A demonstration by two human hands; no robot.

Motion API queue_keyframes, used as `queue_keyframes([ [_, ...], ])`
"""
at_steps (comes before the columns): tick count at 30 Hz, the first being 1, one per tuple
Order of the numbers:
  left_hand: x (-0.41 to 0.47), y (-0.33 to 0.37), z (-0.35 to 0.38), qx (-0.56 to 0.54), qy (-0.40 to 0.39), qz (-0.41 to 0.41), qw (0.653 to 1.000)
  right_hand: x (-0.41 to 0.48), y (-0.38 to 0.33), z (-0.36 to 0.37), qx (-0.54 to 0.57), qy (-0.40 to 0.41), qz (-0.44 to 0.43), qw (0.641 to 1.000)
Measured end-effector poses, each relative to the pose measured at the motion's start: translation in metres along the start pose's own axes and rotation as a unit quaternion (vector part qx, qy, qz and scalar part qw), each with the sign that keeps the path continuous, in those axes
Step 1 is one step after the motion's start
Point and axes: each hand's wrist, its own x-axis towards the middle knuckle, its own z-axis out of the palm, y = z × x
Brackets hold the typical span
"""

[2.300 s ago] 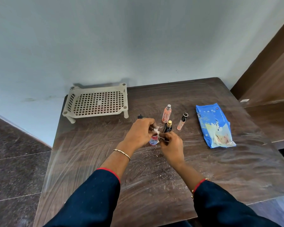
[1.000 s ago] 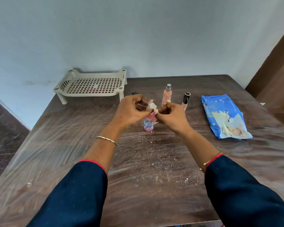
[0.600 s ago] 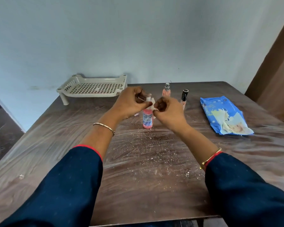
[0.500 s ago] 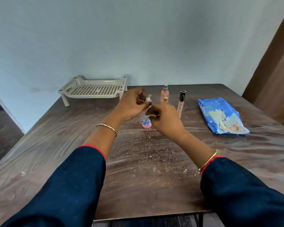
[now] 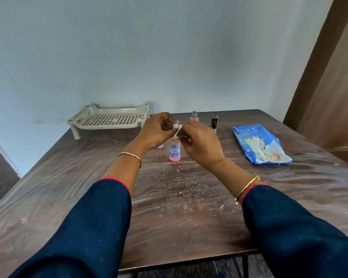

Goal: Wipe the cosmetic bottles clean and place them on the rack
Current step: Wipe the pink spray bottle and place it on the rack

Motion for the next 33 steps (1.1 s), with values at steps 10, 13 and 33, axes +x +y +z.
queue_keyframes([
  [10, -0.001, -0.001, 0.0, -0.009, 0.01, 0.005, 1.0, -0.019, 0.001, 0.019, -0.08, -0.276, -0.049, 0.956],
  [13, 0.001, -0.002, 0.001, -0.001, 0.007, 0.007, 1.0, -0.014, 0.008, 0.012, -0.023, -0.293, -0.003, 0.956],
  [33, -0.035, 0.001, -0.006, -0.092, -0.013, -0.095, 0.991, -0.025, -0.027, -0.008, 0.112, -0.059, 0.09, 0.988],
])
